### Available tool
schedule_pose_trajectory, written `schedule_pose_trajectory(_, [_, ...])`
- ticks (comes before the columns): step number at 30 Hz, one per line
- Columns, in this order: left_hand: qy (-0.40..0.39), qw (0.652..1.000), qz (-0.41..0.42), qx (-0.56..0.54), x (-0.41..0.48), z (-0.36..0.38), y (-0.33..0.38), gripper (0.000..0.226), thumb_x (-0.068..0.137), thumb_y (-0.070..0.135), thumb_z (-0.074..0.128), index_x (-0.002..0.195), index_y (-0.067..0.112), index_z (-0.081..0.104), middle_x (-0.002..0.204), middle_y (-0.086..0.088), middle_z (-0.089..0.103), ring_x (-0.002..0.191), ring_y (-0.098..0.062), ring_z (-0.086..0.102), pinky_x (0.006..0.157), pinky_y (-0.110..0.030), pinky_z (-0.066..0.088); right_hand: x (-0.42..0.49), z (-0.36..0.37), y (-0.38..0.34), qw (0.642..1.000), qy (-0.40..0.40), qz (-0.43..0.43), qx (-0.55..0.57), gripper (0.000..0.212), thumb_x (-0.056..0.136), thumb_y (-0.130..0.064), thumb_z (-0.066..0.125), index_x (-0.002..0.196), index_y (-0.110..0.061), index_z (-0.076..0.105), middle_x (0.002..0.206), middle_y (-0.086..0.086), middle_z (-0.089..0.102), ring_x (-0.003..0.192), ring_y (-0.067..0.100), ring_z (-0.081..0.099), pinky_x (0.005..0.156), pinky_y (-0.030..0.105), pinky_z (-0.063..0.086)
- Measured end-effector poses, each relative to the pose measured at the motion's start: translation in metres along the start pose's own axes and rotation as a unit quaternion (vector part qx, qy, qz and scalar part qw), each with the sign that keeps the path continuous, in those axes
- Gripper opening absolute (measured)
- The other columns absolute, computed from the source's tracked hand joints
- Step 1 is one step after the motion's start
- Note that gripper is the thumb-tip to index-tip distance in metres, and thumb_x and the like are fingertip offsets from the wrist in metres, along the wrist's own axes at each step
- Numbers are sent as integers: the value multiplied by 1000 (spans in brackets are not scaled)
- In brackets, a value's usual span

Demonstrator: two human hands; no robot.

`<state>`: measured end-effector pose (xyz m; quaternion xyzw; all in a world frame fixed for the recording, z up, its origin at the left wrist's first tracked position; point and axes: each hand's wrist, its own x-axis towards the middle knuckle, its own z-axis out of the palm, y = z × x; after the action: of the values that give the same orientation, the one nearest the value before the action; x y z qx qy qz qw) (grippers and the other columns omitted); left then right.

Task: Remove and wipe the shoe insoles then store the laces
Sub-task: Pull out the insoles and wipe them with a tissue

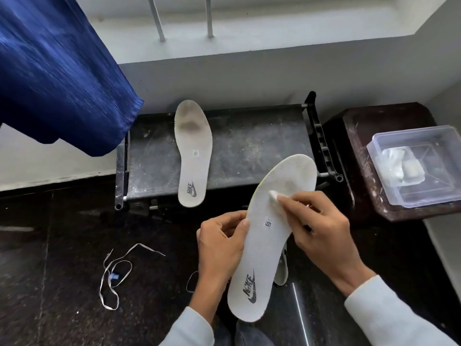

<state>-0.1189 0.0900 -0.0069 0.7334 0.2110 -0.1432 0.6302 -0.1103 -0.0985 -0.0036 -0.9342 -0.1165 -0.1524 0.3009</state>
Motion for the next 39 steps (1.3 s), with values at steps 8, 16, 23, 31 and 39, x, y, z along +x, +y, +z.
schedule_pose_trajectory(8, [38,999,5,-1,4,-2,0,16,87,9,74,100,17,79,87,7,79,81,-3,75,80,-30,62,41,-15,12,988,120,86,-51,16,92,-10,70,105,-5,76,93,12,66,80,5,51,80,5,41])
schedule_pose_trajectory(16, [38,999,21,8,5,-6,2,16,87,9,74,98,20,79,85,9,79,80,-2,74,77,-26,62,55,25,30,999,-33,-14,-32,21,91,-22,67,94,-2,75,89,13,64,79,28,64,74,30,51])
schedule_pose_trajectory(23, [58,998,7,-10,16,-14,-1,17,87,9,73,98,21,79,85,8,79,81,-6,76,82,-36,62,66,19,2,997,11,-73,-22,24,88,-1,69,111,-6,73,92,14,64,78,26,62,71,28,52])
schedule_pose_trajectory(31, [62,998,25,10,22,-22,2,15,87,9,74,97,19,80,84,8,79,78,-5,75,79,-32,62,93,46,36,996,-59,-15,-67,22,91,-23,61,95,-8,76,87,11,60,76,29,59,65,30,48])
schedule_pose_trajectory(39, [104,994,11,-40,34,-23,2,16,85,7,74,94,19,79,85,5,79,79,-7,76,78,-27,61,64,26,-34,992,-58,-101,41,16,82,0,76,97,-4,77,91,13,65,79,19,61,76,17,47])
